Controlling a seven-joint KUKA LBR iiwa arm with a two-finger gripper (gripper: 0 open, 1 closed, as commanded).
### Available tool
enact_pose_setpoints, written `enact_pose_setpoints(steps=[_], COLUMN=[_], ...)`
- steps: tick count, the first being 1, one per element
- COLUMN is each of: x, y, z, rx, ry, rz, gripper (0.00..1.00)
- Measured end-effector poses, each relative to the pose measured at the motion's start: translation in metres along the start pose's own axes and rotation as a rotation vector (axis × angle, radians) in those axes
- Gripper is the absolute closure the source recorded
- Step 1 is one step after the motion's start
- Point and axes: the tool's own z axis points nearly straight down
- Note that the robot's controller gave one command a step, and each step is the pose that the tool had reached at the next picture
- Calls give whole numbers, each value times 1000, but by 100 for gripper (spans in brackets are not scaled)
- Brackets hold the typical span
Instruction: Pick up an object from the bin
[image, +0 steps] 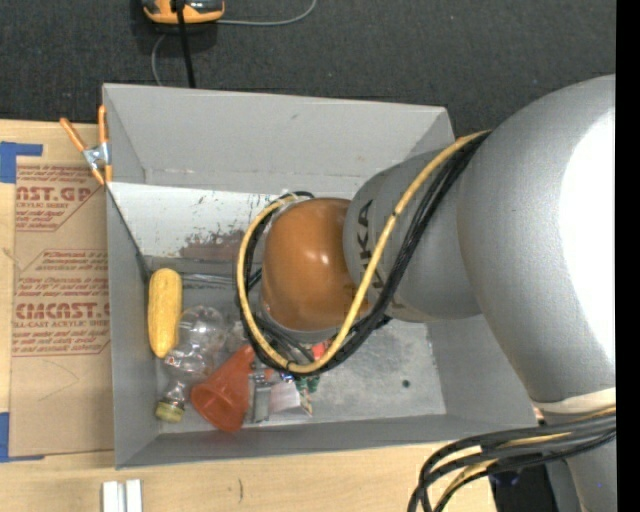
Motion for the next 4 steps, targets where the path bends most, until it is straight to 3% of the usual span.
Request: enact_pose_setpoints(steps=[1,2,3,4], x=[-26,-26,-22,-25], y=[41,41,43,44], z=[46,46,11,-6], rx=[0,-1,3,0], ry=[-4,-4,7,0], rz=[-5,-4,-1,-3], gripper=[100,100,100,100])
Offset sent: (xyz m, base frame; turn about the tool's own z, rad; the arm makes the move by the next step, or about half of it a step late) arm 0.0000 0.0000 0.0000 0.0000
